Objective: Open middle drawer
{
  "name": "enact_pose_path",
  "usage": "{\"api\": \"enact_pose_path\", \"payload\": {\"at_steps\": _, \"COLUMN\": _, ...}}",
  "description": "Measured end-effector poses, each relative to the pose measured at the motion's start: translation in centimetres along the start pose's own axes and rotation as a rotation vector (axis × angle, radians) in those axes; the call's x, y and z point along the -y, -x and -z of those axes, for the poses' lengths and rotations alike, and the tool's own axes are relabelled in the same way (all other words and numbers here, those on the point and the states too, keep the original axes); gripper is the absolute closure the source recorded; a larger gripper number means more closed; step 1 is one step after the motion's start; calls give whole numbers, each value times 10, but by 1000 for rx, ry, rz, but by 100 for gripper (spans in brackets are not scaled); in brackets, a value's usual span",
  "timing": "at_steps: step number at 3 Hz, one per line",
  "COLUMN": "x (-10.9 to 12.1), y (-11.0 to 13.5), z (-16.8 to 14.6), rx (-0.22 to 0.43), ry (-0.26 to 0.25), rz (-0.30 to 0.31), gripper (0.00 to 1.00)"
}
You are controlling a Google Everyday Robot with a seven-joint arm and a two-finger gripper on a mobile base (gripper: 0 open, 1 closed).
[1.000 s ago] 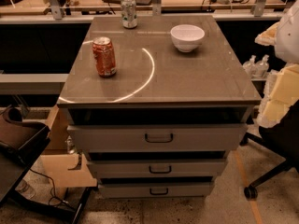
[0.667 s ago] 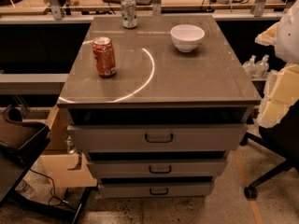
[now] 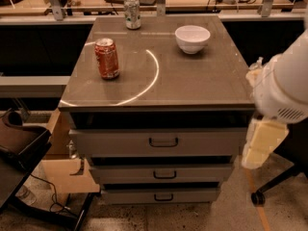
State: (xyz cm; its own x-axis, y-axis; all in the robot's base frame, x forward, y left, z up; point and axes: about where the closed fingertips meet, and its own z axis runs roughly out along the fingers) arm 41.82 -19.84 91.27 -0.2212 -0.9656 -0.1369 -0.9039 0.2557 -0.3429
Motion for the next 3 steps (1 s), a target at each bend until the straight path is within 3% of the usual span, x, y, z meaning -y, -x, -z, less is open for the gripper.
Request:
{"api": "enact_pose_path", "payload": {"at_steps": 1, "x": -32, "y": 8, "z": -32, "rx": -18, "ry": -65, "rz": -9, "gripper": 0}}
{"api": "enact_pose_path", "payload": {"at_steps": 2, "x": -64, "y": 21, "z": -77, "rx": -26, "ry": -87, "rz": -12, "gripper": 0}}
{"api": "enact_pose_path", "payload": {"at_steps": 3, "x": -89, "y": 10, "z": -106, "rx": -42, "ry": -53, "rz": -14, "gripper": 0}}
